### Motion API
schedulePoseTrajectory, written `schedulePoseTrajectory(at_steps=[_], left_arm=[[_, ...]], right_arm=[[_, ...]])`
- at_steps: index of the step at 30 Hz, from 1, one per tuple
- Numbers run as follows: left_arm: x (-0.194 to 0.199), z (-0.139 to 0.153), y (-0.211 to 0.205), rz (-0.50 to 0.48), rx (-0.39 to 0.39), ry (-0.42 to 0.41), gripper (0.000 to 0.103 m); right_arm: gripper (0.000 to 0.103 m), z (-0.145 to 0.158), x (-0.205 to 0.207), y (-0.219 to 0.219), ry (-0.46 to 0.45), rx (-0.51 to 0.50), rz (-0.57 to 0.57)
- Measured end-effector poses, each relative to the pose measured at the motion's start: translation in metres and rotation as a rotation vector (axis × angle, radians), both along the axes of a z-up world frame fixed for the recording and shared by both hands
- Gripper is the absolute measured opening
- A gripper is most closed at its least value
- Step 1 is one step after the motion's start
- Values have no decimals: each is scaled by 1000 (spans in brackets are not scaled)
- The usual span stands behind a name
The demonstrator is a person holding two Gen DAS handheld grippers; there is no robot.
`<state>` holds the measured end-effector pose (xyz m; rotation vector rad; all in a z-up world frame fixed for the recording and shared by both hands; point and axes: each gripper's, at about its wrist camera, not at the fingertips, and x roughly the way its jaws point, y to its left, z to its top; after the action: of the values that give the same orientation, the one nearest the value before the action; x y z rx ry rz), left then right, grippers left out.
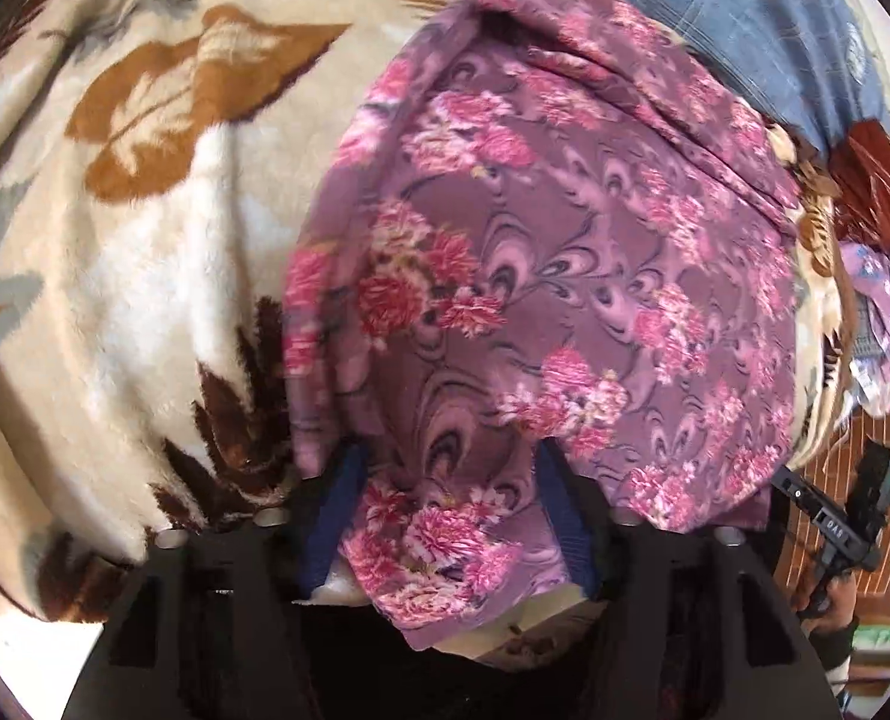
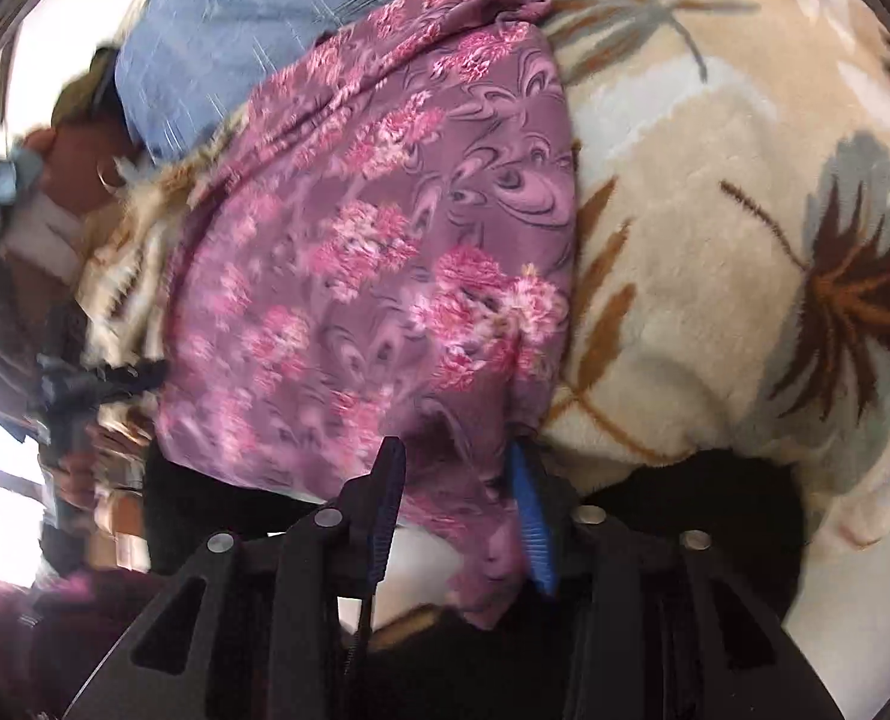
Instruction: Fold small clothes
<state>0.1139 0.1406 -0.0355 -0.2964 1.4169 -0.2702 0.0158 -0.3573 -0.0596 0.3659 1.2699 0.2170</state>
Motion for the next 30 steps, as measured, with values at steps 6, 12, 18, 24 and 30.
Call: schedulePoseTrajectory(at_steps=[6,12,18,24,30], left_arm=[[6,32,42,161,-100,-94,3],[2,26,58,158,-144,-35,16],[-22,3,37,84,-59,39,46],[-35,-41,4,50,-132,166,49],[-35,-70,-3,88,-168,212,29]], right_arm=[[2,45,2,-37,-193,155,-157],[1,28,17,-65,-148,129,-264],[40,2,5,-54,-42,183,-242],[43,-8,-4,-32,-23,213,-138],[37,-15,-3,14,-32,60,91]])
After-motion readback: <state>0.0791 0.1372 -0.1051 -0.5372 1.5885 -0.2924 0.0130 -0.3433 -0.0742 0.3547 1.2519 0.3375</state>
